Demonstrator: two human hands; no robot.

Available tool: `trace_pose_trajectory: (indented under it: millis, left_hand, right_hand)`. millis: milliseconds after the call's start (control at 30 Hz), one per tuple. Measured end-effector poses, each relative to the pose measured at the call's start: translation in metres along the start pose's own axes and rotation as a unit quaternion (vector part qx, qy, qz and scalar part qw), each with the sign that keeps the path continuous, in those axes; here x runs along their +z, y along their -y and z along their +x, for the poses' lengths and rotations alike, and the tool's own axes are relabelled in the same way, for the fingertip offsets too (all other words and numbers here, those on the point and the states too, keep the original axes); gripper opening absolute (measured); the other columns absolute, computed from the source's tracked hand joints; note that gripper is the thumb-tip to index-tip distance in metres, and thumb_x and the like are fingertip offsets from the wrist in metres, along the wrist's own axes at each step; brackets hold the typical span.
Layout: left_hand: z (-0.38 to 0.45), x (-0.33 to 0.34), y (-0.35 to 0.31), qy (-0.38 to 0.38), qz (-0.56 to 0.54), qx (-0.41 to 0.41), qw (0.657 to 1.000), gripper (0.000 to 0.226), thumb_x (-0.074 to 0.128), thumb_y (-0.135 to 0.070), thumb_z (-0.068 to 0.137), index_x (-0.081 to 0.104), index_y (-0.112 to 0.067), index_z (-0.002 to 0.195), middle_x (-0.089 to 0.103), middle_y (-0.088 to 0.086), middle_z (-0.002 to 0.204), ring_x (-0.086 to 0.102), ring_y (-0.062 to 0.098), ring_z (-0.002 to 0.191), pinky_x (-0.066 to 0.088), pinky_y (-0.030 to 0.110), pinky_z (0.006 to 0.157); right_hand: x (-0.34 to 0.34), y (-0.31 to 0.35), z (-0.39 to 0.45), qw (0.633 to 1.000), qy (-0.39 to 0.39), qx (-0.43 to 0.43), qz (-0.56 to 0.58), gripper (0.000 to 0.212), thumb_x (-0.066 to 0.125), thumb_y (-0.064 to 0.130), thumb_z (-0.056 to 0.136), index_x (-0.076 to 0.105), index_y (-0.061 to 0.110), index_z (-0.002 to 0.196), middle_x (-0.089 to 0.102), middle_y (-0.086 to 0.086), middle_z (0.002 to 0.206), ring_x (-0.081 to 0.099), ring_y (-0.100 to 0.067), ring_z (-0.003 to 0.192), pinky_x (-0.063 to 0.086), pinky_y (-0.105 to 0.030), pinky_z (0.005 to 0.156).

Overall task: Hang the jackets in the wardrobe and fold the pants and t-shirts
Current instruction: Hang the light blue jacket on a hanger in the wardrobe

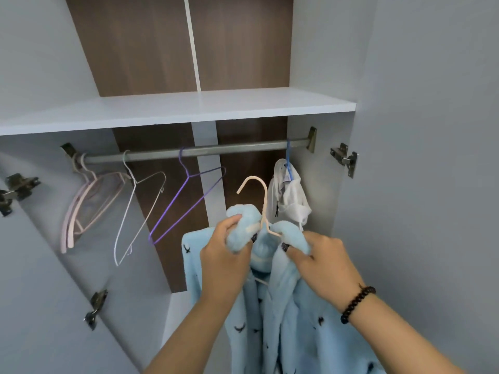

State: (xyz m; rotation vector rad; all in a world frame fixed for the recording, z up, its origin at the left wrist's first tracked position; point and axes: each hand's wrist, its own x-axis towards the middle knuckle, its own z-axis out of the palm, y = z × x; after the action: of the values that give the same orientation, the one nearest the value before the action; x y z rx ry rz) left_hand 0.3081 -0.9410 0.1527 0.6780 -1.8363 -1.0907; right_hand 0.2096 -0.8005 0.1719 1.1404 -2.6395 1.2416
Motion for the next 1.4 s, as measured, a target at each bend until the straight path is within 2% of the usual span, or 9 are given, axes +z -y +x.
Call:
trace_pose_trajectory:
  millis: [67,233,400,500,633,767,933,1133,1400]
  left_hand:
    - [0.011,0.007,0.005,0.016,-0.034,-0.023,0.999,0.037,0.079,-0.016,0.077,0.063,-0.033,0.106,0.065,-0.021,0.092,0.059,-0.009,0.086,0.045,0.005,0.070]
    - [0.047,0.021,0.033,0.081,-0.130,-0.071,0.986,0.038,0.077,-0.010,0.079,0.060,-0.025,0.109,0.071,0.006,0.077,0.061,0.007,0.064,0.050,0.017,0.059]
    - [0.087,0.039,0.073,0.160,-0.231,-0.226,0.933,0.028,0.075,-0.004,0.080,0.065,-0.013,0.104,0.076,0.007,0.088,0.071,0.029,0.090,0.057,0.044,0.086]
    - [0.115,0.047,0.098,0.210,-0.208,-0.245,0.923,0.024,0.080,-0.018,0.076,0.071,-0.003,0.093,0.074,0.017,0.091,0.067,0.041,0.096,0.053,0.055,0.089]
    - [0.153,0.051,0.116,0.280,-0.156,-0.194,0.927,0.013,0.074,-0.017,0.082,0.073,-0.008,0.091,0.075,0.011,0.089,0.069,0.032,0.092,0.055,0.041,0.078]
    - [0.178,0.055,0.130,0.329,-0.158,-0.170,0.916,0.010,0.066,-0.009,0.089,0.072,-0.011,0.097,0.076,0.005,0.087,0.067,0.011,0.072,0.049,0.020,0.058]
    - [0.200,0.064,0.141,0.272,-0.156,-0.149,0.938,0.028,0.069,-0.017,0.087,0.064,0.010,0.092,0.065,0.009,0.069,0.055,0.012,0.058,0.045,0.021,0.055]
    - [0.227,0.080,0.128,0.185,-0.200,-0.111,0.956,0.002,0.066,-0.009,0.088,0.067,-0.009,0.090,0.066,-0.001,0.067,0.054,0.007,0.058,0.042,0.021,0.055]
    - [0.246,0.102,0.110,0.181,-0.166,-0.082,0.966,0.029,0.061,-0.008,0.092,0.061,-0.037,0.091,0.055,-0.007,0.066,0.050,0.006,0.063,0.042,0.018,0.059]
  right_hand:
    - [0.007,-0.004,0.014,1.000,-0.007,0.021,0.020,0.018,0.059,0.026,0.088,0.062,0.016,0.074,0.059,0.000,0.061,0.049,-0.010,0.052,0.037,-0.018,0.046]
    - [0.030,-0.013,0.049,0.997,-0.030,0.060,0.042,0.025,0.061,0.019,0.088,0.058,0.012,0.064,0.056,0.002,0.057,0.051,-0.011,0.054,0.041,-0.015,0.050]
    - [0.048,-0.015,0.094,0.994,-0.057,0.093,0.023,0.034,0.063,0.019,0.086,0.048,0.015,0.056,0.043,0.006,0.049,0.042,-0.007,0.045,0.037,-0.014,0.048]
    - [0.065,-0.014,0.120,0.992,-0.062,0.105,0.026,0.034,0.063,0.018,0.086,0.048,0.013,0.055,0.043,0.006,0.049,0.044,-0.005,0.045,0.037,-0.014,0.049]
    - [0.086,-0.012,0.150,0.990,-0.079,0.111,0.039,0.036,0.062,0.014,0.086,0.047,0.014,0.053,0.040,0.007,0.045,0.042,-0.001,0.046,0.036,-0.013,0.048]
    - [0.093,-0.011,0.177,0.986,-0.106,0.126,0.033,0.041,0.063,0.019,0.086,0.040,0.015,0.053,0.034,0.006,0.045,0.038,-0.007,0.042,0.033,-0.017,0.047]
    - [0.092,-0.015,0.213,0.982,-0.121,0.139,0.047,0.037,0.064,0.024,0.086,0.046,0.011,0.056,0.037,0.003,0.048,0.035,-0.011,0.047,0.032,-0.019,0.045]
    - [0.084,-0.020,0.257,0.984,-0.109,0.130,0.059,0.040,0.063,0.026,0.085,0.042,0.012,0.055,0.038,0.002,0.049,0.037,-0.014,0.050,0.032,-0.018,0.044]
    - [0.073,-0.035,0.293,0.985,-0.082,0.132,0.069,0.040,0.063,0.028,0.085,0.040,0.012,0.057,0.038,0.000,0.052,0.034,-0.013,0.048,0.026,-0.021,0.044]
